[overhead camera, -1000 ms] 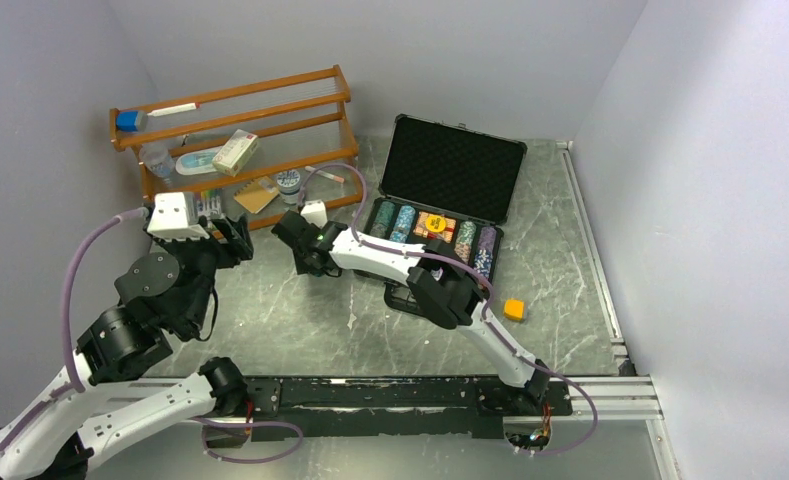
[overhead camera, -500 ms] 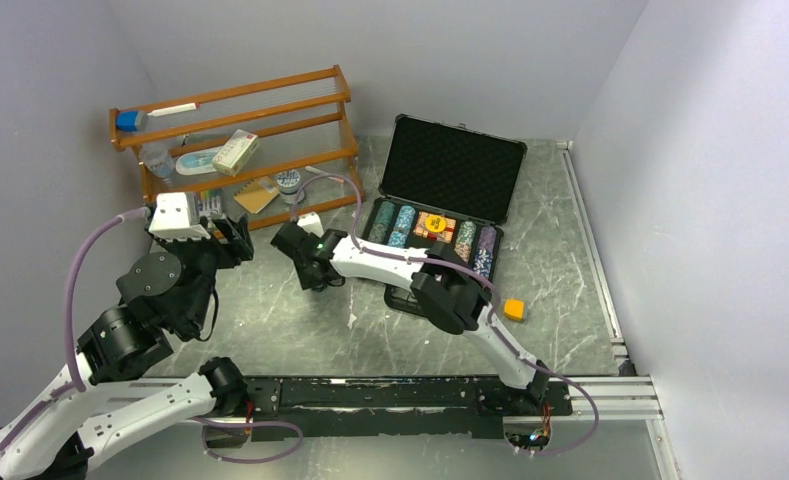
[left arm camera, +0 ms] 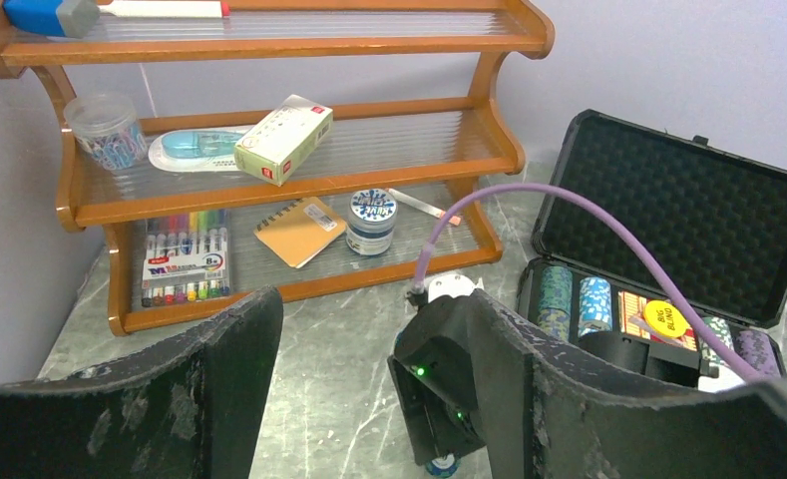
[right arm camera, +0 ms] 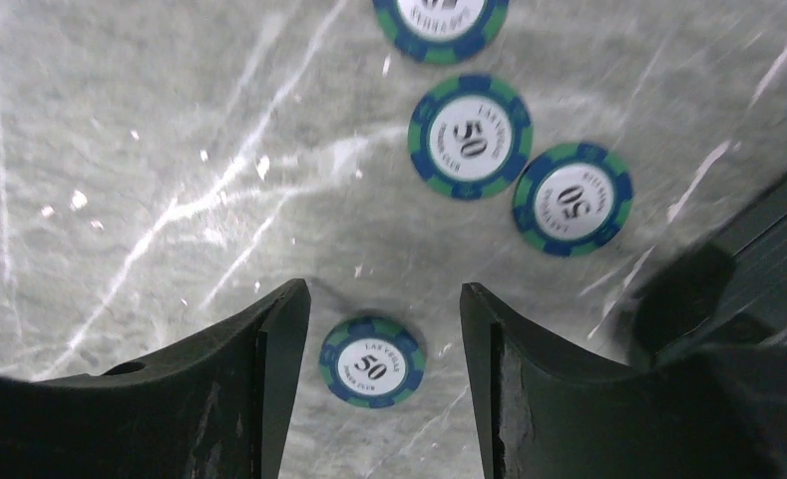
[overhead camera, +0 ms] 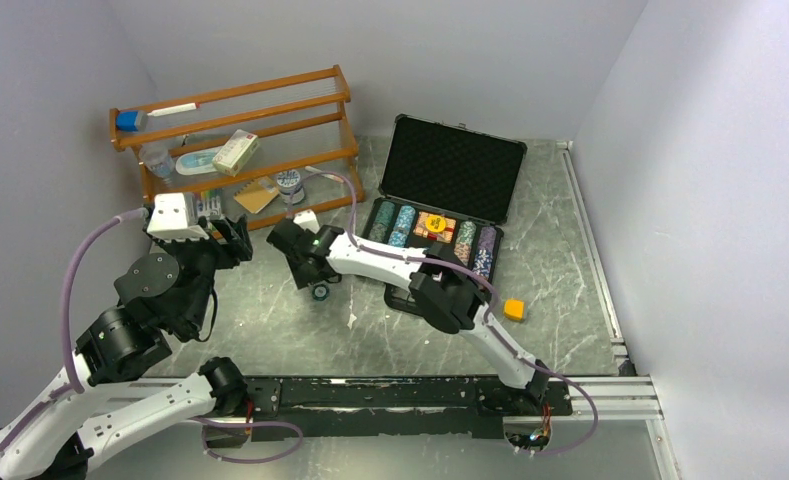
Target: Pack up texas hold em set
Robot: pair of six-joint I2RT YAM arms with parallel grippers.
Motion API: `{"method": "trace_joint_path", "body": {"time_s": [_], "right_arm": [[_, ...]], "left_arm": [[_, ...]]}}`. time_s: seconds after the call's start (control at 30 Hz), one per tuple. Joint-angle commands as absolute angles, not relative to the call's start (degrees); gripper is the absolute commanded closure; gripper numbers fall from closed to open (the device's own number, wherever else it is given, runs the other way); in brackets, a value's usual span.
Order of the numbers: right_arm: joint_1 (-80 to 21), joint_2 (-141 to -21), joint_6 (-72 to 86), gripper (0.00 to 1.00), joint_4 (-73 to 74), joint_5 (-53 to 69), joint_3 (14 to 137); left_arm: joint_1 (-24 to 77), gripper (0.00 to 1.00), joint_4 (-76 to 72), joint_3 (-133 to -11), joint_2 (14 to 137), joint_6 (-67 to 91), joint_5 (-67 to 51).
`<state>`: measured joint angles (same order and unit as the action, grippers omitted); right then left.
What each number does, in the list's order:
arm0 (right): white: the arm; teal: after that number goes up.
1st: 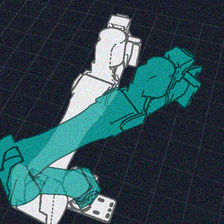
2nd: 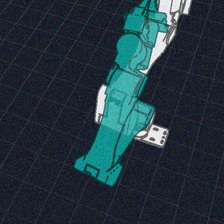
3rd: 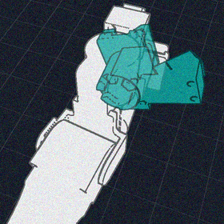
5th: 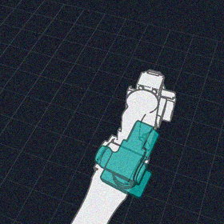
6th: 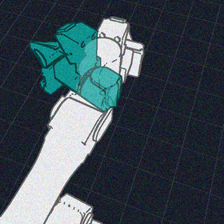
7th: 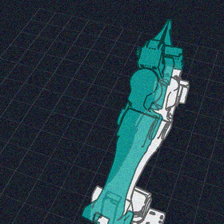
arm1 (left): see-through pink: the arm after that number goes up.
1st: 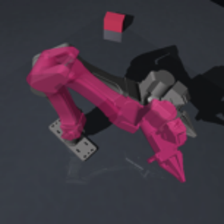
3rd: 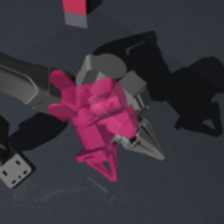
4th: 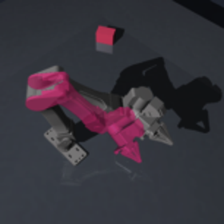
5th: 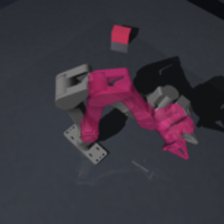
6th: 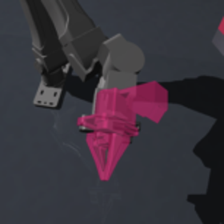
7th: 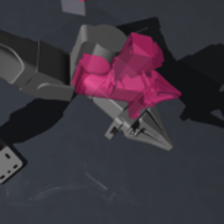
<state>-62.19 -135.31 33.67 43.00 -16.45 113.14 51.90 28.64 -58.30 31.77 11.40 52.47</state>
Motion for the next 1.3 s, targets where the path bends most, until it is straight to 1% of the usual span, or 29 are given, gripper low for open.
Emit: {"method": "trace_joint_path", "body": {"time_s": [0.0, 0.17, 0.33, 0.37, 0.47, 0.57, 0.77, 0.9, 1.03, 1.17, 1.27], "right_arm": [[-61.42, -136.46, 30.91, 0.38, 44.01, -22.05, 118.37], [-59.53, -136.72, 29.10, 0.37, 41.05, -22.57, 118.56], [-57.34, -138.73, 25.93, 0.36, 38.67, -20.06, 119.07], [-56.97, -139.16, 25.06, 0.36, 37.98, -19.56, 119.21], [-56.07, -140.09, 22.19, 0.43, 36.47, -18.41, 119.69], [-55.49, -140.82, 20.04, 0.45, 35.53, -15.93, 119.87], [-55.45, -141.19, 18.04, 0.39, 35.39, -10.82, 118.98], [-55.75, -141.25, 17.78, 0.39, 36.34, -7.23, 118.61], [-56.03, -141.18, 18.34, 0.39, 37.17, -6.83, 117.92], [-56.07, -141.35, 18.67, 0.42, 37.72, -8.41, 117.34], [-55.99, -142.54, 19.08, 0.46, 39.08, -10.30, 118.67]], "left_arm": [[51.77, 0.28, 28.57, -58.08, 31.41, 11.13, 52.84], [51.77, 0.28, 28.01, -57.83, 30.95, 10.92, 52.62], [51.77, 0.27, 28.10, -57.83, 31.43, 10.90, 52.64], [51.77, 0.28, 28.19, -57.88, 31.60, 10.94, 52.69], [51.77, 0.28, 28.30, -57.88, 31.94, 10.96, 52.82], [51.77, 0.28, 28.37, -57.83, 32.22, 10.94, 52.89], [51.77, 0.27, 28.13, -57.68, 32.51, 10.75, 52.82], [51.81, 0.27, 28.21, -57.67, 32.69, 10.73, 52.92], [51.77, 0.27, 28.19, -57.66, 32.68, 10.72, 52.83], [51.77, 0.27, 28.21, -57.57, 32.78, 10.85, 52.87], [51.77, 0.27, 28.21, -57.64, 32.78, 10.81, 52.71]]}}
